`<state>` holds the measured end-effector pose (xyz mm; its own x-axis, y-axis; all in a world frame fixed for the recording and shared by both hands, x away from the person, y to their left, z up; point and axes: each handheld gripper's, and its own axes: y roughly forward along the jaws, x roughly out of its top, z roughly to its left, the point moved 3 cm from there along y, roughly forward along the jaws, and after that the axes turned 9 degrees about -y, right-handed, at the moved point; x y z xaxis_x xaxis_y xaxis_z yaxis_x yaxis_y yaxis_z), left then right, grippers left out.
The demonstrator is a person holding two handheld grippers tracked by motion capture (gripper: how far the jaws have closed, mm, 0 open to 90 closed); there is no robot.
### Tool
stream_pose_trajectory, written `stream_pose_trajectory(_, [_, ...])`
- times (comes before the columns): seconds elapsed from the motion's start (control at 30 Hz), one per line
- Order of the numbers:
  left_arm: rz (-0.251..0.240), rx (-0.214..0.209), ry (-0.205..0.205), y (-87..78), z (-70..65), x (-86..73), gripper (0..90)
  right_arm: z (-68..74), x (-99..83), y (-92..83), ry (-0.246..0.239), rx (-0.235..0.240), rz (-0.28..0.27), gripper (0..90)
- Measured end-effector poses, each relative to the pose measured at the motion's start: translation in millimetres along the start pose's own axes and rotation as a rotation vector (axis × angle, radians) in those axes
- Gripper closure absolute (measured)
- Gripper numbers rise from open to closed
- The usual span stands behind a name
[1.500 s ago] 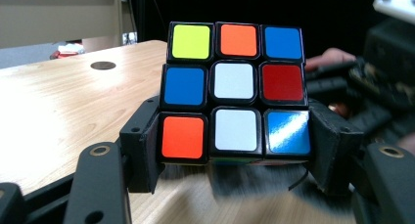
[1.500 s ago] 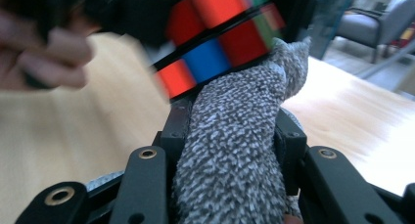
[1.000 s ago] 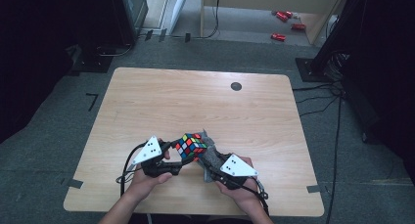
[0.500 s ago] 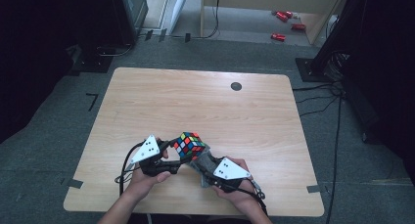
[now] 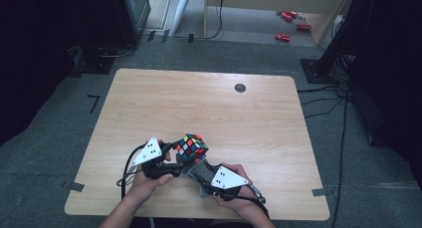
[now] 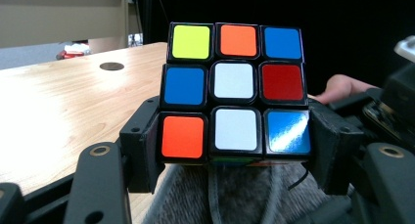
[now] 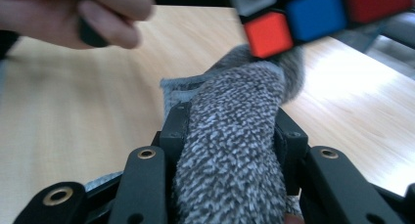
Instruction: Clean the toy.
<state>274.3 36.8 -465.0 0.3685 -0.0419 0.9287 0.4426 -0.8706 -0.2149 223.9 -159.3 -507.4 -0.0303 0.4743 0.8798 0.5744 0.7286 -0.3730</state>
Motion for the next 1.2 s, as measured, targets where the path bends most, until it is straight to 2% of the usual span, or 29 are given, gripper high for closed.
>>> stream_pose_trajectory(0.07, [0.003, -0.004, 0.002, 0.5, -1.0, -0.3, 34.5, -8.2, -1.1, -3.1, 0.030, -0.055, -0.001, 59.6])
stream_pose_trajectory(0.1, [0.004, -0.005, 0.002, 0.9, -1.4, -0.6, 34.5, -14.6, -1.6, -6.1, 0.059, -0.109, -0.008, 59.6])
stream_pose_trajectory(0.2, [0.014, -0.009, 0.010, 3.0, -3.3, -1.7, 34.5, -22.3, -0.3, -11.8, 0.095, -0.172, -0.046, 59.6])
stream_pose_trajectory(0.23, [0.015, -0.010, 0.010, 3.6, -3.8, -2.0, 34.5, -21.7, 0.8, -12.5, 0.085, -0.171, -0.054, 59.6])
stream_pose_trajectory(0.3, [0.014, -0.011, 0.007, 3.8, -3.7, -2.0, 34.5, -16.8, 1.9, -10.9, 0.056, -0.138, -0.051, 59.6])
stream_pose_trajectory(0.4, [0.009, -0.007, 0.000, 2.4, -2.1, -1.2, 34.5, -3.6, 1.0, -3.4, 0.001, -0.057, -0.030, 59.4])
stream_pose_trajectory(0.5, [0.004, 0.003, -0.003, 0.6, 0.1, -0.2, 34.5, 4.8, 1.4, 0.9, -0.022, -0.003, -0.015, 59.3])
stream_pose_trajectory(0.63, [0.000, 0.014, -0.002, -0.6, 1.6, 0.4, 34.5, -1.2, -0.4, -0.4, -0.008, -0.017, 0.000, 59.3])
stream_pose_trajectory(0.7, [0.003, 0.029, 0.001, -0.4, 2.9, -0.1, 34.5, -11.0, -2.8, -5.7, 0.019, -0.049, 0.004, 59.4])
stream_pose_trajectory(0.77, [0.012, 0.051, 0.001, 0.5, 5.2, -1.3, 34.5, -24.1, -5.9, -12.6, 0.058, -0.107, 0.014, 59.5])
stream_pose_trajectory(0.87, [0.044, 0.117, 0.006, 3.6, 10.5, -4.9, 34.5, -45.7, -12.9, -25.5, 0.136, -0.215, 0.029, 59.6])
stream_pose_trajectory(1.03, [0.161, 0.255, 0.014, 13.1, 21.6, -14.4, 34.5, -74.6, -27.0, -46.1, 0.246, -0.368, 0.050, 59.8])
stream_pose_trajectory(1.2, [0.241, 0.362, 0.019, 18.2, 32.1, -22.8, 34.5, -91.0, -39.1, -57.5, 0.302, -0.461, 0.080, 59.6])
